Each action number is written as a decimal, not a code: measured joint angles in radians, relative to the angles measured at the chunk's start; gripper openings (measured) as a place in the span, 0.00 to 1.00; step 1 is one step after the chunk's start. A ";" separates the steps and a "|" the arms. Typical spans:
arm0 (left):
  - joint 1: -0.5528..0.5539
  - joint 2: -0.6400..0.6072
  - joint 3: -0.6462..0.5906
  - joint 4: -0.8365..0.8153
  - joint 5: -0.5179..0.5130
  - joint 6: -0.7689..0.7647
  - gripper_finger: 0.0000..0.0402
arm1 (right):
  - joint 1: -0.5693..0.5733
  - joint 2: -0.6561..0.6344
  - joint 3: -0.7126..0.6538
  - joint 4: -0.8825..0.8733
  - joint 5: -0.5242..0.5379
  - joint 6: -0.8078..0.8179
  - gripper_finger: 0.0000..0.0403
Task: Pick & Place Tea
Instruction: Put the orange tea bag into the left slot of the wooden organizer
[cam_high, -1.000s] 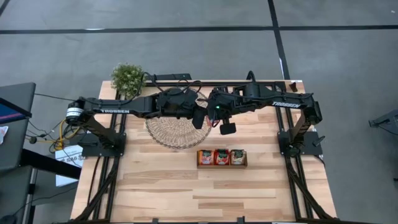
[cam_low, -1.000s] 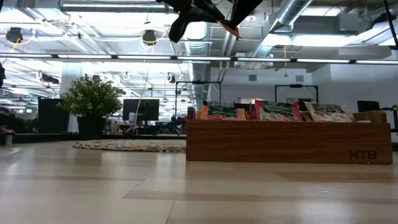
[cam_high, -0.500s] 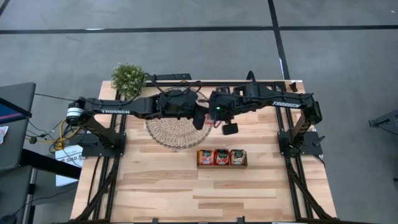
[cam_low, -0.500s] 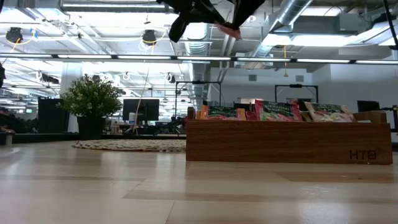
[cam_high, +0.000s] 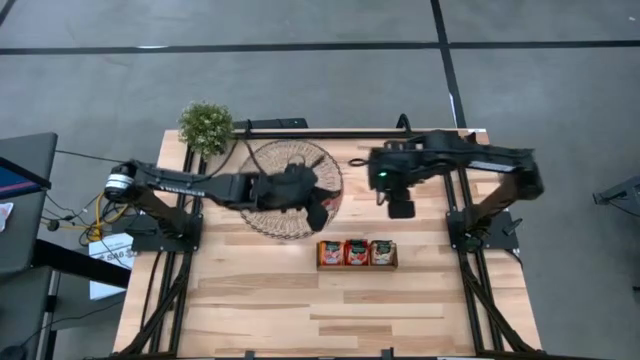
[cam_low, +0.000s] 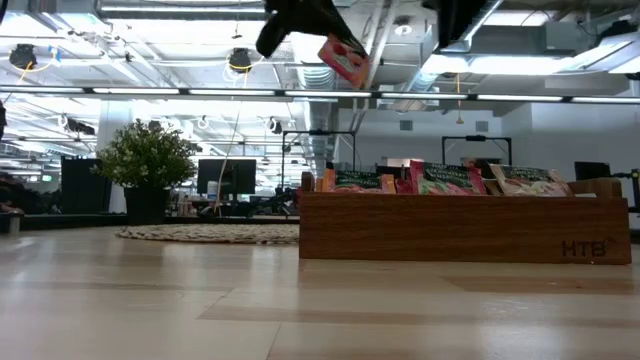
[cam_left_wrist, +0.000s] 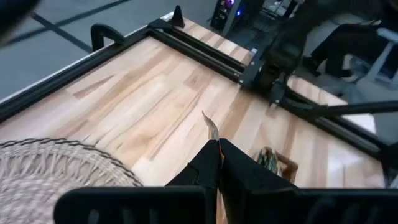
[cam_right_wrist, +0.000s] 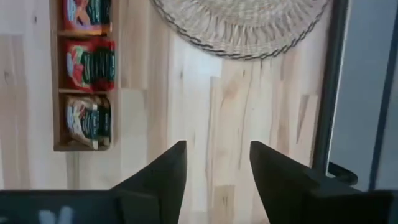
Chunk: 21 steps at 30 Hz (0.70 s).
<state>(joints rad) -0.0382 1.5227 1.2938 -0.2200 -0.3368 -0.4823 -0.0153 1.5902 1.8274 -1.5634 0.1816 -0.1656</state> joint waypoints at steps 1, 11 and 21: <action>-0.022 0.000 0.000 -0.009 -0.031 0.000 0.00 | 0.000 -0.034 -0.031 0.020 0.000 0.007 0.42; -0.169 -0.001 -0.153 0.233 -0.158 -0.031 0.00 | 0.037 -0.487 -0.463 0.356 -0.074 0.169 0.38; -0.253 0.041 -0.414 0.641 -0.187 -0.140 0.00 | 0.148 -0.827 -0.805 0.633 -0.074 0.455 0.35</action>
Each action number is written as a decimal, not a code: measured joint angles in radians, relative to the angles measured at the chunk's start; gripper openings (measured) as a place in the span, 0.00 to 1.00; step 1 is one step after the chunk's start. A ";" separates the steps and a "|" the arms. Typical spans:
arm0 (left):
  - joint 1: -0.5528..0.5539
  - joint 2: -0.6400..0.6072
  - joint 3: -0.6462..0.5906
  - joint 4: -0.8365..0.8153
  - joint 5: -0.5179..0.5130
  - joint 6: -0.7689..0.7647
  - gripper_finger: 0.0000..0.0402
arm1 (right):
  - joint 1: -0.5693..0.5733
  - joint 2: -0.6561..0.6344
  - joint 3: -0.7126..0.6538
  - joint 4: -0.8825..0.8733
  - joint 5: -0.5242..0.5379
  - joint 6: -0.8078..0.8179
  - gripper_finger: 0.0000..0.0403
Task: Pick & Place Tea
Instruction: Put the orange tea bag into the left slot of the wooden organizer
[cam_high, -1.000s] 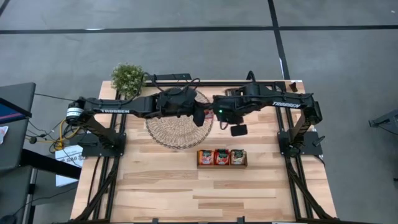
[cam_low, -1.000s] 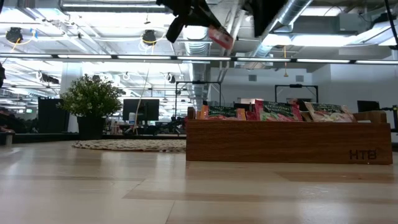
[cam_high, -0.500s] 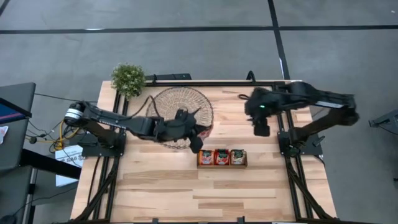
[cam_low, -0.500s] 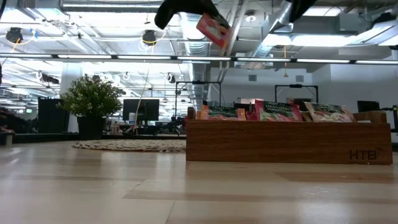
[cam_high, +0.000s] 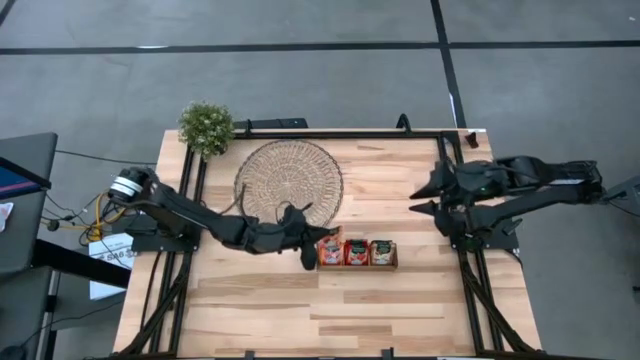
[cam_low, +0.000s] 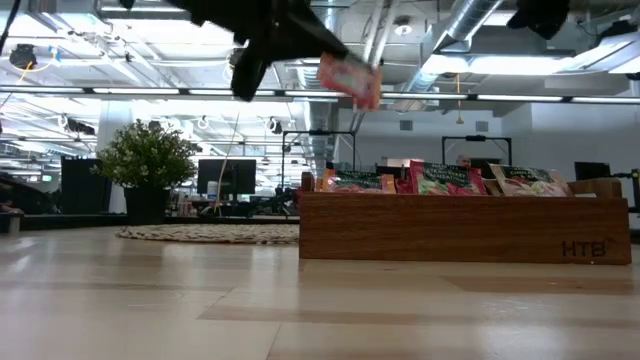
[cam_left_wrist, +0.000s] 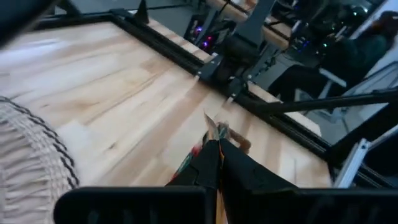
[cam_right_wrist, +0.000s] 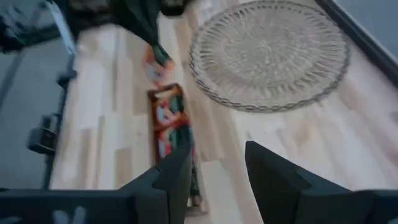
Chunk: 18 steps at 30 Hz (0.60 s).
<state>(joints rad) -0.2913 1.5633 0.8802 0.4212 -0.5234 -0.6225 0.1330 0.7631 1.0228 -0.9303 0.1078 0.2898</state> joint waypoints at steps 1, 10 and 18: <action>-0.008 0.022 -0.005 0.033 -0.016 -0.003 0.00 | 0.010 -0.019 -0.017 0.017 0.000 0.018 0.35; -0.053 0.214 0.046 0.157 -0.086 0.009 0.00 | 0.050 -0.074 -0.054 0.052 0.027 0.052 0.36; -0.079 0.232 0.045 0.126 -0.183 0.036 0.00 | 0.050 -0.070 -0.054 0.049 0.026 0.044 0.35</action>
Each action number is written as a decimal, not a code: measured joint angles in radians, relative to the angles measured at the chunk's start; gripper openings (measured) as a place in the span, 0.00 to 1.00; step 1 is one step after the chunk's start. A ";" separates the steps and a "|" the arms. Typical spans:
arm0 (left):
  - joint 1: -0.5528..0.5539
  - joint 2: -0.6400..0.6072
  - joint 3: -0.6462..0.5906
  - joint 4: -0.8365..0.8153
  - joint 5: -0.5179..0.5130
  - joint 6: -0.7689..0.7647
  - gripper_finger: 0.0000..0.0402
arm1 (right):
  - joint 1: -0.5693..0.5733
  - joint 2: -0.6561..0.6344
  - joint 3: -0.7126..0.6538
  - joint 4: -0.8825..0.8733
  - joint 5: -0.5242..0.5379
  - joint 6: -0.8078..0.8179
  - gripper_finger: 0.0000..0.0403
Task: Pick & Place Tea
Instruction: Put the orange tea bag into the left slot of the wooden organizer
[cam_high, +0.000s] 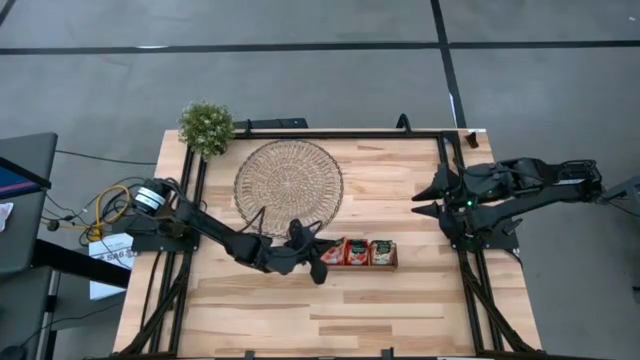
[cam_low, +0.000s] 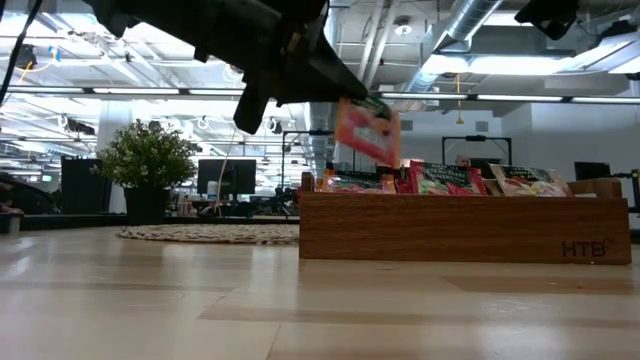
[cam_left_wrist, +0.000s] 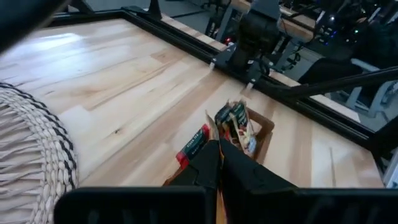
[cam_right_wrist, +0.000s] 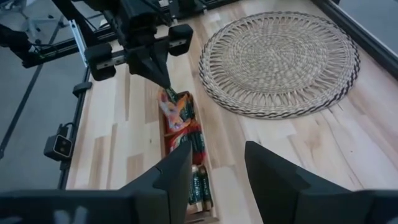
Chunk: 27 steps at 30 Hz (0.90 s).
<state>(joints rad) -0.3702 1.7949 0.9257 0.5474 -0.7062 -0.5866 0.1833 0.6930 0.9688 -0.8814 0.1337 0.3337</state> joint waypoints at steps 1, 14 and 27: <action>0.000 0.003 0.000 -0.002 -0.003 -0.001 0.00 | 0.000 0.000 0.000 0.000 0.000 -0.004 0.34; 0.004 0.007 0.000 -0.082 -0.033 -0.008 0.00 | 0.000 0.000 0.000 -0.001 0.000 -0.027 0.36; 0.004 0.071 0.000 -0.030 -0.033 -0.038 0.00 | 0.000 0.000 0.000 0.000 0.000 -0.027 0.35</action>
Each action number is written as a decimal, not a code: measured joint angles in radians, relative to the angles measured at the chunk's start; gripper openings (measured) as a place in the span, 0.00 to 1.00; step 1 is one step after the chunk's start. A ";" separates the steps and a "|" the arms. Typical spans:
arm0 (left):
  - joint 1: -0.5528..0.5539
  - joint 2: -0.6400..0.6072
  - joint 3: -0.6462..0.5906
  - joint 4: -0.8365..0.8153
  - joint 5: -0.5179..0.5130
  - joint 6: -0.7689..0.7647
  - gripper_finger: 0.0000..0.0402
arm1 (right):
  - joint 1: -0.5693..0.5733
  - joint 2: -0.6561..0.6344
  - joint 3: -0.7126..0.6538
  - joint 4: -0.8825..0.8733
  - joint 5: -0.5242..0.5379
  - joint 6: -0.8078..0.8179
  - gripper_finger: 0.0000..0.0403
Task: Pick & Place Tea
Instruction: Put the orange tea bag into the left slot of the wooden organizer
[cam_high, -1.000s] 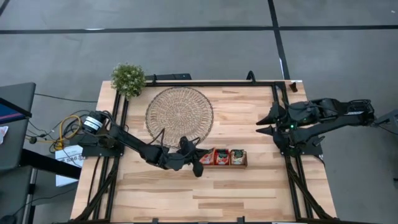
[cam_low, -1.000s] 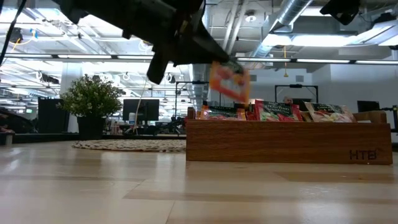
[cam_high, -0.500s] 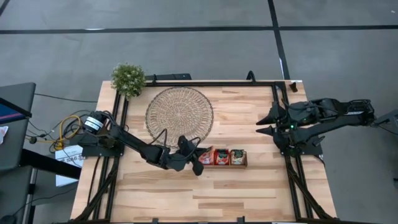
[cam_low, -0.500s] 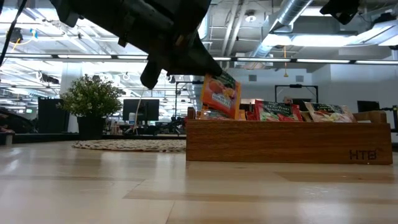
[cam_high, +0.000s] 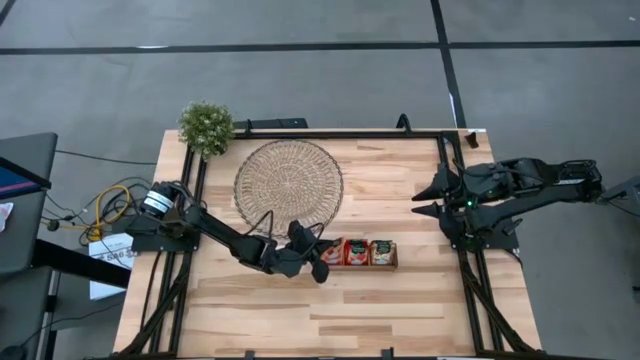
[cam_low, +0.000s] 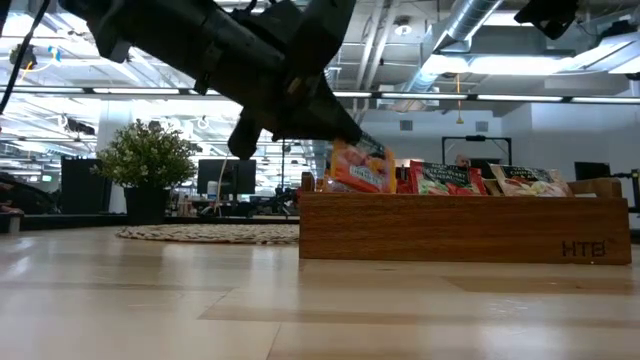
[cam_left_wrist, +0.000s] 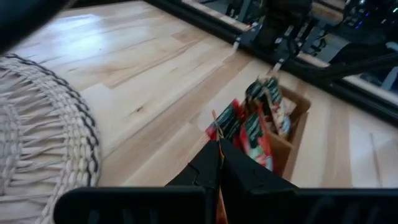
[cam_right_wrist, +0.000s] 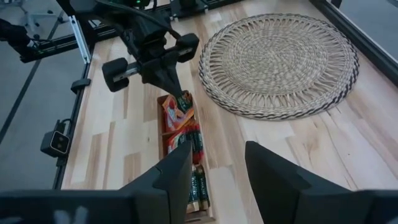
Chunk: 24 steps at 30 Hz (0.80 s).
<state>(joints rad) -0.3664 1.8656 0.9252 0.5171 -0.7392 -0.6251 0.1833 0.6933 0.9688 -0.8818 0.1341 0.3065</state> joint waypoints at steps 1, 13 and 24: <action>0.000 0.000 0.000 -0.011 -0.004 0.001 0.00 | 0.000 0.000 0.000 0.000 0.000 0.000 0.35; 0.000 0.000 0.000 -0.062 0.008 0.005 0.00 | 0.000 0.000 0.000 0.000 0.000 0.000 0.34; 0.000 0.000 0.000 -0.074 0.027 0.006 0.00 | 0.000 0.000 0.000 0.001 0.000 0.000 0.34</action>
<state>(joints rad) -0.3664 1.8652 0.9249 0.4427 -0.7121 -0.6189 0.1833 0.6933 0.9688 -0.8810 0.1345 0.3069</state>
